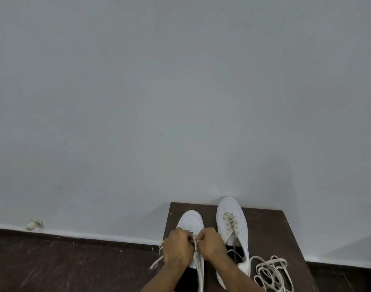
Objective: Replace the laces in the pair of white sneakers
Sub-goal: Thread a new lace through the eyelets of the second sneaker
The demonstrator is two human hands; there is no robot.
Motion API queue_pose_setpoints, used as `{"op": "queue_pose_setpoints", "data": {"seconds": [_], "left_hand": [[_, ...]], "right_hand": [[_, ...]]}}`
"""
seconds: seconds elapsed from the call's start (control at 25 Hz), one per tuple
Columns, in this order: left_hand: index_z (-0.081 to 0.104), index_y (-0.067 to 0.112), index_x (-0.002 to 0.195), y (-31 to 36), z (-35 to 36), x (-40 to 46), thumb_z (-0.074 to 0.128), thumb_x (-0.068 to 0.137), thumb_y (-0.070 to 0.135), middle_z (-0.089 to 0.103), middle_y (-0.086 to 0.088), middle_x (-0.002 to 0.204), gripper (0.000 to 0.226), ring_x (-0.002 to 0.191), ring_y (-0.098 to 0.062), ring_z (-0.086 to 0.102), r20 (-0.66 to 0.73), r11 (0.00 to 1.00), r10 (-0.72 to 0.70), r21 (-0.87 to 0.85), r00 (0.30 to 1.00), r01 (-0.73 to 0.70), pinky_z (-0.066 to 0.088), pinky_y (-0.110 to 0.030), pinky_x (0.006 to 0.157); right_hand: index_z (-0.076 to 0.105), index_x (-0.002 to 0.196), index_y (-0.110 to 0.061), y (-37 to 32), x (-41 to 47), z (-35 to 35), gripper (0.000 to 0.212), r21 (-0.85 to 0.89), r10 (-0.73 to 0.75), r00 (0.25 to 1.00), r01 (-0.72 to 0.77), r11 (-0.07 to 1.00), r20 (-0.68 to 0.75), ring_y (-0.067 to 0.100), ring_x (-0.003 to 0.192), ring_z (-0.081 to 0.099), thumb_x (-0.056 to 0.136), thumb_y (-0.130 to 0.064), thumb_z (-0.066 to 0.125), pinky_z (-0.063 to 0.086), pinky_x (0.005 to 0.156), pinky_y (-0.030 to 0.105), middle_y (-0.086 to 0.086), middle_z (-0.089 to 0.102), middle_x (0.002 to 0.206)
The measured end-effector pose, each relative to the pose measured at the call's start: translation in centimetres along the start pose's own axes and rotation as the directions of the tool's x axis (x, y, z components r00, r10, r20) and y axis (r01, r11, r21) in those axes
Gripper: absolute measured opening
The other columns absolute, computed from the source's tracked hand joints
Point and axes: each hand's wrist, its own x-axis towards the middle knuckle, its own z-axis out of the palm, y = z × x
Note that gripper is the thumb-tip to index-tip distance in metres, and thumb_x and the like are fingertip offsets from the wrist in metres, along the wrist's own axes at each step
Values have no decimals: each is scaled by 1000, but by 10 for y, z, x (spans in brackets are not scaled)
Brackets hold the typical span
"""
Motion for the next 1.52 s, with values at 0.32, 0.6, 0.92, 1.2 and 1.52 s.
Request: {"op": "queue_pose_setpoints", "data": {"seconds": [0.32,0.6,0.92,1.2,1.52], "left_hand": [[52,33,120,-10,-7,-23,52,93,37,50,10,122,28,120,-11,46,-88,998,-26,51,996,31,30,-33,108],[66,32,99,-16,-23,-48,61,88,42,70,8,100,16,94,-18,66,-1,903,-344,-273,939,331,48,-27,72],[71,28,97,-21,-33,-43,62,88,42,70,4,96,18,87,-20,64,81,871,-376,-310,923,382,45,-28,66],[69,27,90,-22,-36,-38,62,88,40,68,5,88,15,82,-17,65,123,879,-367,-279,922,387,53,-29,70],[64,37,115,-21,-33,-34,47,93,35,66,4,116,29,103,-23,61,202,865,-323,-334,924,375,47,-31,81]], "right_hand": [[52,102,-16,-8,-8,-15,16,-276,-156,987,157,948,26,24,95,64,92,-19,40,51,75,32,4,64,107],[49,81,-11,-43,-24,-117,19,643,-1,1000,13,766,-18,26,78,66,89,3,39,47,70,36,13,69,85],[48,74,-16,-139,-68,-239,32,859,-202,940,334,389,-274,15,46,42,91,7,33,43,52,27,4,44,56],[60,87,-15,-218,-114,-326,17,600,-470,580,790,125,-665,14,48,45,94,-3,49,42,49,24,-1,50,54],[65,82,-8,-181,-96,-257,13,336,-678,571,821,462,-463,8,43,48,86,4,63,40,37,20,-5,61,58]]}}
